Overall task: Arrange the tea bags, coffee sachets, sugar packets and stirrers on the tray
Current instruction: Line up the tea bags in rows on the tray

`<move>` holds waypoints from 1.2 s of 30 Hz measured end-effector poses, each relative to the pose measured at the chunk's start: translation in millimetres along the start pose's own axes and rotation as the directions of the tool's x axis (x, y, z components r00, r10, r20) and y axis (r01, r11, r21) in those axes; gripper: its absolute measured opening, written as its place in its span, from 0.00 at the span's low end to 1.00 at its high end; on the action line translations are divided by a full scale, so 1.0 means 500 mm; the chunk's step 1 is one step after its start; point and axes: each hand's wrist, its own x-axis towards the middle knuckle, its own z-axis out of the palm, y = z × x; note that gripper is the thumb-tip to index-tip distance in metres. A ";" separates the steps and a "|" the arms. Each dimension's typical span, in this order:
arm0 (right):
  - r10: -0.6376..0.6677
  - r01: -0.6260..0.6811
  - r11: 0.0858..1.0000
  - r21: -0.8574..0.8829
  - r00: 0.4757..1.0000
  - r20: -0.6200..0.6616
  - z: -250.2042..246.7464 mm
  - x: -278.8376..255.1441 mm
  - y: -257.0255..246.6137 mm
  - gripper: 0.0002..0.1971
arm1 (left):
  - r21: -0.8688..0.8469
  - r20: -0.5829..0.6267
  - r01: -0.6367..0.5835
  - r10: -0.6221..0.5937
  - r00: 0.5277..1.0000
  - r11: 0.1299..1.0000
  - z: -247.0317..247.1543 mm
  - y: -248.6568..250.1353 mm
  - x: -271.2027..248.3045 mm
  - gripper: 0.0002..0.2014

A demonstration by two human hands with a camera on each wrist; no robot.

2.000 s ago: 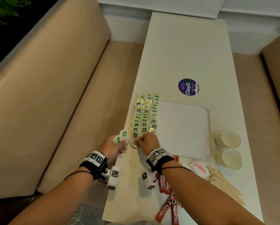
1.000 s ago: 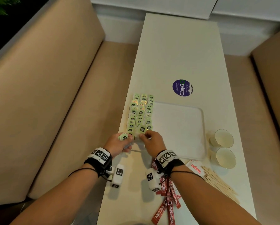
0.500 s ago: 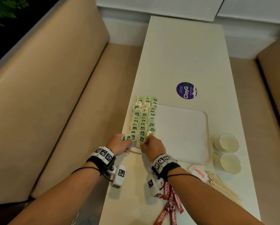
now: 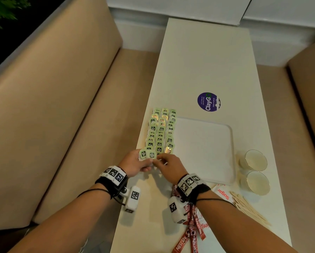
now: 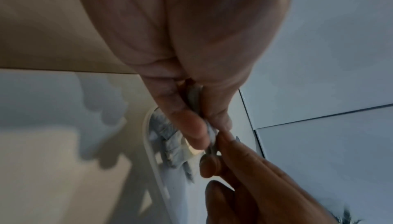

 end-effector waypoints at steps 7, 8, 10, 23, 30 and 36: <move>0.030 -0.026 0.998 0.052 0.995 -0.092 -0.035 0.008 0.003 0.12 | 0.003 -0.036 -0.006 0.006 0.999 1.000 0.018 0.008 0.013 0.08; 0.042 -0.037 0.998 0.042 0.991 -0.124 -0.045 0.011 0.008 0.12 | -0.001 -0.052 0.008 -0.008 0.999 1.000 0.018 0.009 0.015 0.07; 0.090 -0.088 0.996 0.022 0.984 -0.152 -0.062 0.012 0.021 0.15 | -0.041 -0.073 0.043 -0.046 0.996 0.998 0.019 0.012 0.017 0.08; 0.275 -0.292 0.941 -0.171 0.954 -0.116 -0.042 0.005 0.050 0.11 | 0.100 -0.079 0.039 -0.031 0.996 0.994 0.012 0.019 0.038 0.16; 0.284 -0.301 0.947 -0.109 0.947 -0.147 -0.037 0.002 0.062 0.08 | 0.490 -0.014 -0.053 0.069 0.998 0.870 0.007 0.006 0.056 0.07; 0.266 -0.283 0.950 -0.132 0.955 -0.131 -0.041 0.001 0.067 0.08 | 0.627 0.010 -0.062 0.072 0.997 0.777 0.038 0.008 0.065 0.07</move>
